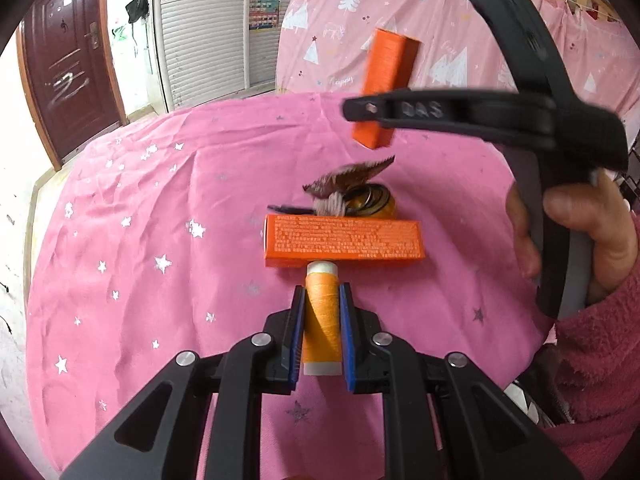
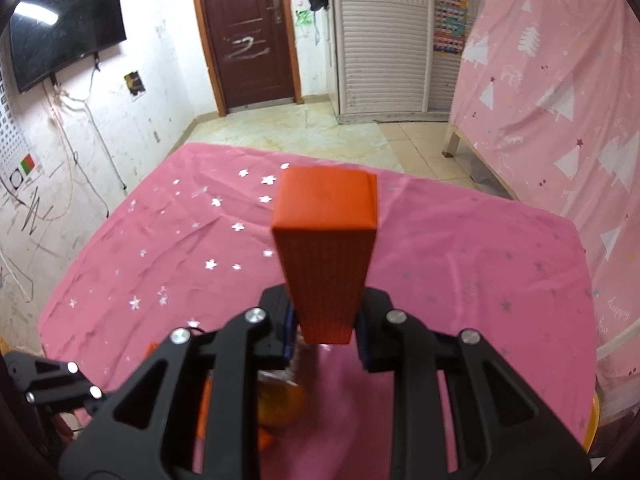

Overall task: Collect trash
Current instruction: 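Carry spool and orange box to the yellow bin and open both grippers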

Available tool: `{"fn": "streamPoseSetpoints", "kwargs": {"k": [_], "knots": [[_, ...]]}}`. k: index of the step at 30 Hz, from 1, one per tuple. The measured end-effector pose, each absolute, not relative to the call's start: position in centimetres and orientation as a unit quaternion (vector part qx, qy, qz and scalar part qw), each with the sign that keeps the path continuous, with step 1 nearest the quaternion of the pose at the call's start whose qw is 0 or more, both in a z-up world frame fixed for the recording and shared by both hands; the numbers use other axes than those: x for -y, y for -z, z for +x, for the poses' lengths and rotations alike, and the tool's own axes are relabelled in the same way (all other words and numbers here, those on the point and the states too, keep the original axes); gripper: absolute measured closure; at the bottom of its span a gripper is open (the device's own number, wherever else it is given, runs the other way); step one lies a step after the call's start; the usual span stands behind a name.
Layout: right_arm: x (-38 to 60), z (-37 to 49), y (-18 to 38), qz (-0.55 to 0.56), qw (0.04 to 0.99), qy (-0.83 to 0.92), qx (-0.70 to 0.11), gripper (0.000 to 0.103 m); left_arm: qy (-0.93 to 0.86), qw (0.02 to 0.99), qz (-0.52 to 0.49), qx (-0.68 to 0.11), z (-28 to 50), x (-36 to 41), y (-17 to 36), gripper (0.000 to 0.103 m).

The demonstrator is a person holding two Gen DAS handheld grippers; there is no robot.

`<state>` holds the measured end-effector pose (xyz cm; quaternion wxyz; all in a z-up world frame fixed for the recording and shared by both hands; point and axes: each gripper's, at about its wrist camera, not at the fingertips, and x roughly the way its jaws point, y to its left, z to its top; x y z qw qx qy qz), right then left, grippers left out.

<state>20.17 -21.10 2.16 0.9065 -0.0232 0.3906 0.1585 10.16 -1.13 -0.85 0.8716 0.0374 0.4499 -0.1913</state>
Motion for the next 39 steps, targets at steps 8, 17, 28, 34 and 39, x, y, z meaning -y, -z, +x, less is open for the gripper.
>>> {"fn": "streamPoseSetpoints", "kwargs": {"k": [8, 17, 28, 34, 39], "knots": [[27.3, 18.9, -3.0, 0.012, 0.921, -0.123, -0.369, 0.081, 0.19, 0.882, 0.067, -0.426, 10.2, 4.9, -1.8, 0.093], [35.3, 16.3, -3.7, 0.053, 0.936, -0.068, -0.341, 0.081, 0.209, 0.88, 0.1, -0.415, 10.9, 9.8, -3.2, 0.093], [44.0, 12.6, -1.9, 0.101, 0.939, 0.002, -0.328, 0.081, 0.237, 0.87, 0.141, -0.409, 11.1, 16.2, -3.6, 0.093], [48.7, 10.9, 0.0, 0.127, 0.933, 0.039, -0.333, 0.081, 0.254, 0.861, 0.169, -0.407, 11.0, 20.4, -3.7, 0.093], [51.4, 9.9, 1.6, 0.13, 0.926, 0.066, -0.348, 0.081, 0.291, 0.852, 0.171, -0.401, 11.1, 24.9, -4.3, 0.093]]}}
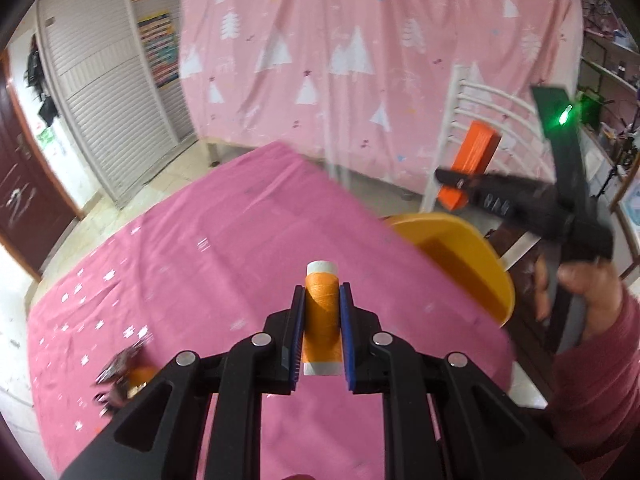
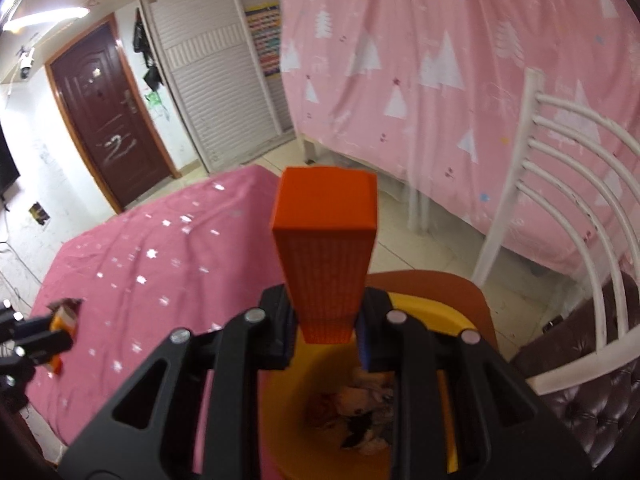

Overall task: Collect trash
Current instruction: 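Carry spool and orange box to the yellow bin and open both grippers, then move both open grippers back over the remaining items on the table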

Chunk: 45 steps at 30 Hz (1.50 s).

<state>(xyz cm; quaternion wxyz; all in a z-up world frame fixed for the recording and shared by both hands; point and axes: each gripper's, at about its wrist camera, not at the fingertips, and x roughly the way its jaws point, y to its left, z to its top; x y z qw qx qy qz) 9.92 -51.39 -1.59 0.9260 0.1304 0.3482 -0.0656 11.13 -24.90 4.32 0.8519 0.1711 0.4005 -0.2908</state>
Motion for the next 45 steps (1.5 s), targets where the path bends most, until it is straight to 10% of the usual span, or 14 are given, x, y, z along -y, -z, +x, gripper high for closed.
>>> {"fn": "streamPoseSetpoints", "kwargs": {"k": [17, 23, 45], "knots": [[54.6, 9.5, 4.1, 0.151, 0.903, 0.049, -0.4, 0.08, 0.346, 0.792, 0.076, -0.497, 14.6, 35.1, -1.8, 0.092], [55.6, 9.1, 3.9, 0.16, 0.903, 0.054, -0.394, 0.05, 0.34, 0.791, 0.062, -0.505, 15.6, 36.0, -0.9, 0.051], [50.8, 8.0, 0.1, 0.176, 0.928, 0.023, -0.328, 0.038, 0.322, 0.829, 0.009, -0.457, 13.5, 27.3, -4.9, 0.035]]}}
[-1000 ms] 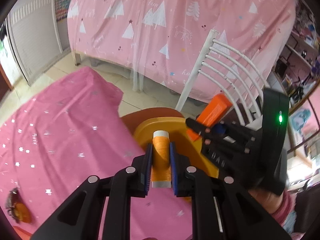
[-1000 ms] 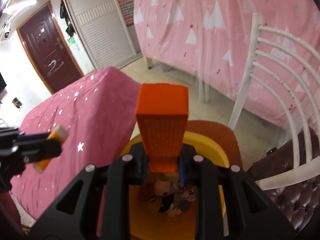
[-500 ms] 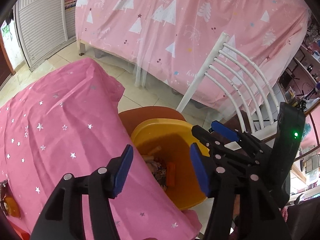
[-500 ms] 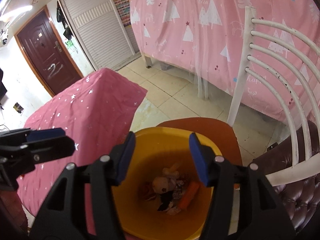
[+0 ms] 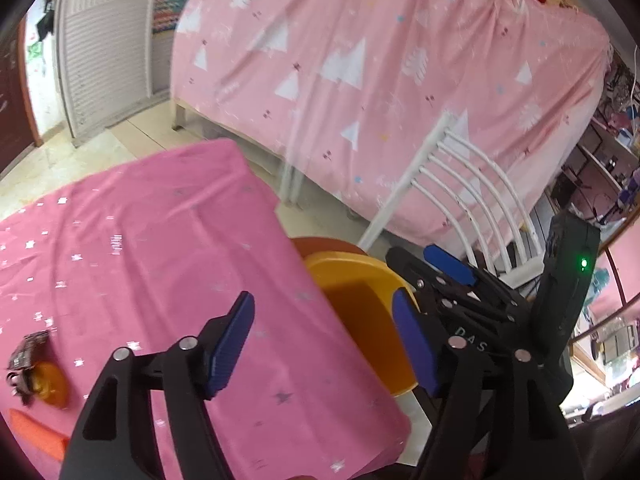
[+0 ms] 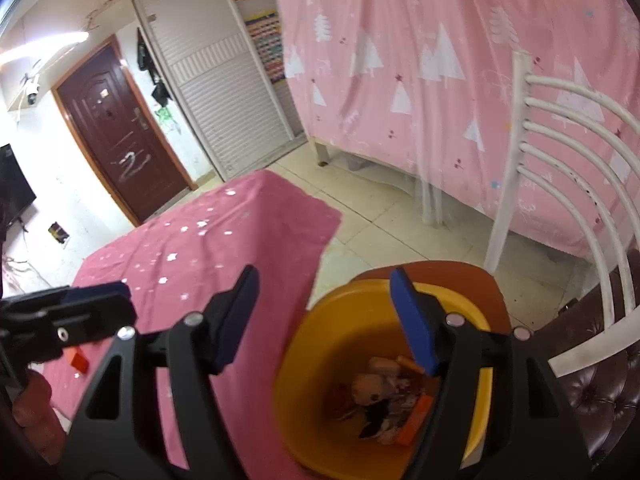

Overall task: Collect trash
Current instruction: 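Move both open grippers back over the remaining items on the table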

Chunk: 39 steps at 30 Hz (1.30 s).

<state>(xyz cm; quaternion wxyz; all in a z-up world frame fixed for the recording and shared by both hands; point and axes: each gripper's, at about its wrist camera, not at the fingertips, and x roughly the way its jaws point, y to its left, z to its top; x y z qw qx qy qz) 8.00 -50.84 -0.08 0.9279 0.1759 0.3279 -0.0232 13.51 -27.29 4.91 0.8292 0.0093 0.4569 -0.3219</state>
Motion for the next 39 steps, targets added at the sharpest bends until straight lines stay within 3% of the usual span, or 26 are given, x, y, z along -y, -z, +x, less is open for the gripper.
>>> {"fn": "streamPoseSetpoints", "kwargs": {"k": [16, 39], "knots": [[39.7, 11.2, -1.5, 0.12, 0.926, -0.073, -0.351, 0.037, 0.277, 0.869, -0.047, -0.408, 12.8, 15.2, -7.9, 0.031], [26.8, 13.6, -0.8, 0.048, 0.905, -0.173, -0.387, 0.037, 0.139, 0.893, -0.061, -0.424, 14.0, 0.1, -4.9, 0.03]]}}
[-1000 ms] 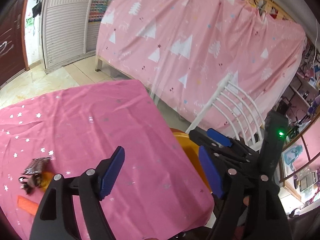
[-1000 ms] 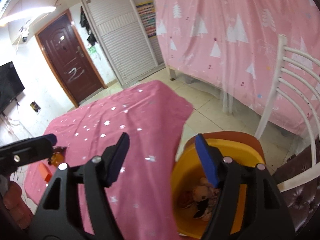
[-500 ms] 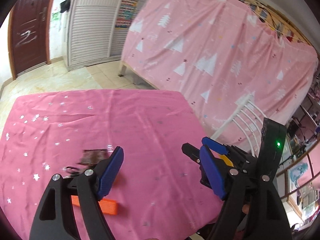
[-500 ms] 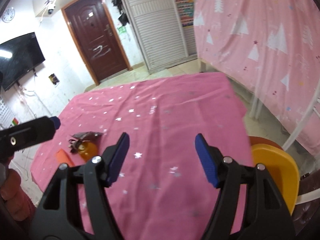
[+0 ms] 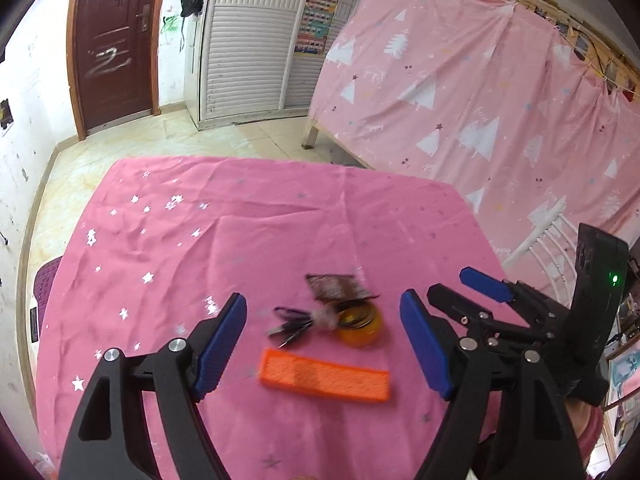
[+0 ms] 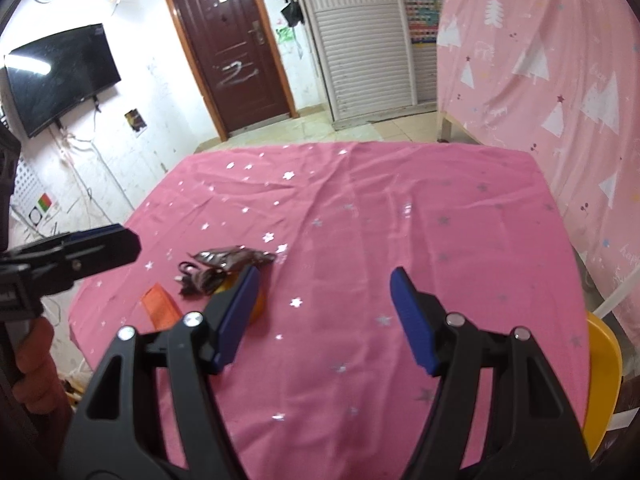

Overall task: Collect trash
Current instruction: 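Move both open grippers back over the remaining items on the table, then grasp the long orange box with left gripper while right grasps the yellow tape roll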

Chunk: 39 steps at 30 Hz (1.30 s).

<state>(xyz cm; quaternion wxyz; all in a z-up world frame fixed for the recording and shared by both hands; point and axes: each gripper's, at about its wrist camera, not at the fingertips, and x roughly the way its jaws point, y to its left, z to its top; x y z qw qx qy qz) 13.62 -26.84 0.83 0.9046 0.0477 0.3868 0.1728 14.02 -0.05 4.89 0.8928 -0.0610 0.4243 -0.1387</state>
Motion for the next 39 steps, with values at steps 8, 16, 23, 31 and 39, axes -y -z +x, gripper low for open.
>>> {"fn": "streamPoseSetpoints", "kwargs": {"k": [8, 16, 23, 31, 39], "knots": [[25.6, 13.5, -0.3, 0.04, 0.901, -0.176, -0.396, 0.037, 0.17, 0.888, -0.009, -0.427, 12.1, 0.3, -2.6, 0.012], [25.2, 13.7, 0.2, 0.035, 0.898, -0.176, -0.403, 0.037, 0.186, 0.877, 0.032, -0.442, 12.0, 1.6, 0.1, 0.008], [25.1, 13.8, 0.6, 0.035, 0.895, -0.176, -0.408, 0.037, 0.222, 0.863, 0.041, -0.452, 12.4, 2.4, 1.5, 0.008], [25.1, 13.8, 0.8, 0.035, 0.894, -0.173, -0.411, 0.036, 0.23, 0.859, 0.059, -0.454, 13.2, 3.7, 2.4, 0.008], [24.4, 13.5, 0.7, 0.028, 0.893, -0.184, -0.409, 0.032, 0.219, 0.867, 0.055, -0.444, 12.5, 2.6, 2.0, 0.017]]}}
